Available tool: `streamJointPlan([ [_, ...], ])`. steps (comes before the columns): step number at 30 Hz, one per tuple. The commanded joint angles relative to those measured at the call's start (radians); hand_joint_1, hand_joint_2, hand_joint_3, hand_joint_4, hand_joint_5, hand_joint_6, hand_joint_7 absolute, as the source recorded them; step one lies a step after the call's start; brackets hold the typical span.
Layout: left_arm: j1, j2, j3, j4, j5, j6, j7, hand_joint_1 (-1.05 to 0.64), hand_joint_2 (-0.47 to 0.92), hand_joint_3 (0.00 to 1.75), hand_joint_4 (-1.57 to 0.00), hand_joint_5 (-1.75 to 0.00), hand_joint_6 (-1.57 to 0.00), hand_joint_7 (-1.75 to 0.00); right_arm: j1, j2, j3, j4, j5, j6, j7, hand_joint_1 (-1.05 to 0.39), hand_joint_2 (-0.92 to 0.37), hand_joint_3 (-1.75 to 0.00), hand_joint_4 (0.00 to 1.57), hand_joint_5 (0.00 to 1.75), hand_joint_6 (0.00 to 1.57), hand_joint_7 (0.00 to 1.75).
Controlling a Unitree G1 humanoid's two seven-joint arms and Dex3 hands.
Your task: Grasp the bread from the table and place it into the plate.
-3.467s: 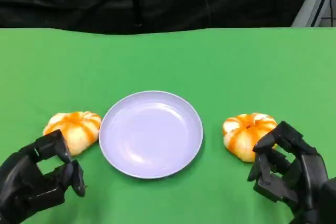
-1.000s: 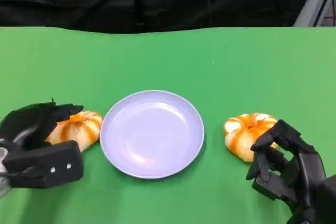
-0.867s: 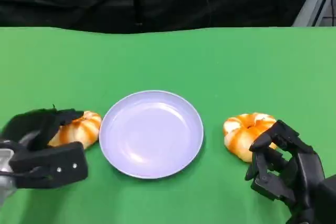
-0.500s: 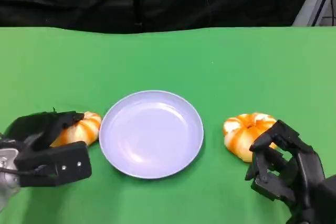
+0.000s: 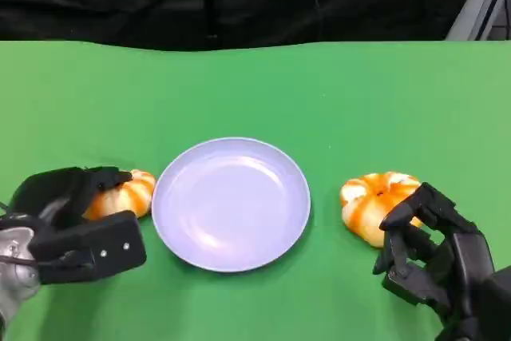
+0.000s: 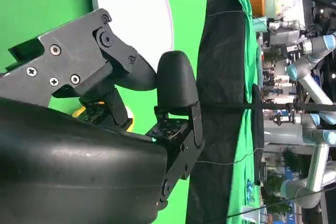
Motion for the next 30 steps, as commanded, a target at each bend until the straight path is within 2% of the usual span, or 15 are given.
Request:
streamJointPlan([
  [1, 0.028, 0.005, 0.020, 0.008, -0.033, -0.048, 0.043, 0.01, 0.92, 0.40, -0.66, -1.56, -0.62, -1.45, -0.001, -0.008, -0.008, -0.005, 0.007, -0.008, -0.002, -0.14, -0.62, -1.13, 0.83, 1.75, 0.60, 1.64],
  [2, 0.025, 0.009, 0.018, 0.006, -0.032, -0.045, 0.043, 0.03, 0.92, 0.41, -0.60, -1.67, -0.51, -1.63, -0.001, -0.008, -0.009, -0.004, 0.007, -0.009, -0.002, -0.14, -0.62, -1.13, 0.83, 1.75, 0.60, 1.64],
  [3, 0.023, 0.012, 0.027, 0.004, -0.043, -0.051, 0.042, 0.03, 0.92, 0.42, -0.58, -1.71, -0.47, -1.68, -0.002, -0.008, -0.009, -0.003, 0.006, -0.008, -0.003, -0.14, -0.62, -1.13, 0.83, 1.75, 0.60, 1.64],
  [7, 0.021, 0.020, 0.066, -0.014, -0.083, -0.073, 0.038, 0.01, 0.92, 0.45, -0.60, -1.74, -0.45, -1.74, 0.000, -0.009, -0.010, -0.005, 0.001, 0.000, -0.009, -0.14, -0.61, -1.13, 0.83, 1.75, 0.61, 1.64],
  [10, 0.016, 0.028, 0.090, -0.037, -0.104, -0.083, 0.030, 0.00, 0.92, 0.48, -0.60, -1.75, -0.47, -1.72, 0.002, -0.009, -0.009, -0.010, 0.003, 0.008, -0.008, -0.14, -0.61, -1.14, 0.84, 1.75, 0.61, 1.64],
  [18, 0.021, 0.040, 0.106, -0.141, -0.097, -0.120, 0.061, 0.01, 0.89, 0.46, -0.62, -1.72, -0.65, -1.47, 0.004, -0.010, -0.006, -0.016, 0.002, 0.013, -0.008, -0.13, -0.61, -1.15, 0.84, 1.75, 0.61, 1.64],
  [24, 0.041, 0.025, 0.095, -0.312, -0.089, -0.148, 0.005, 0.03, 0.88, 0.45, -0.56, -1.75, -0.61, -1.52, 0.003, -0.007, -0.004, -0.011, -0.003, 0.002, -0.013, -0.13, -0.61, -1.14, 0.84, 1.75, 0.61, 1.63],
  [26, 0.053, 0.008, 0.096, -0.357, -0.099, -0.140, -0.030, 0.03, 0.88, 0.48, -0.58, -1.75, -0.59, -1.58, 0.001, -0.007, -0.003, -0.007, -0.003, -0.005, -0.012, -0.13, -0.61, -1.14, 0.84, 1.75, 0.61, 1.63],
  [30, 0.068, -0.015, 0.088, -0.423, -0.100, -0.128, -0.090, 0.02, 0.86, 0.56, -0.57, -1.75, -0.60, -1.56, 0.004, -0.007, -0.002, -0.014, 0.003, 0.004, -0.007, -0.13, -0.61, -1.14, 0.84, 1.75, 0.60, 1.63],
])
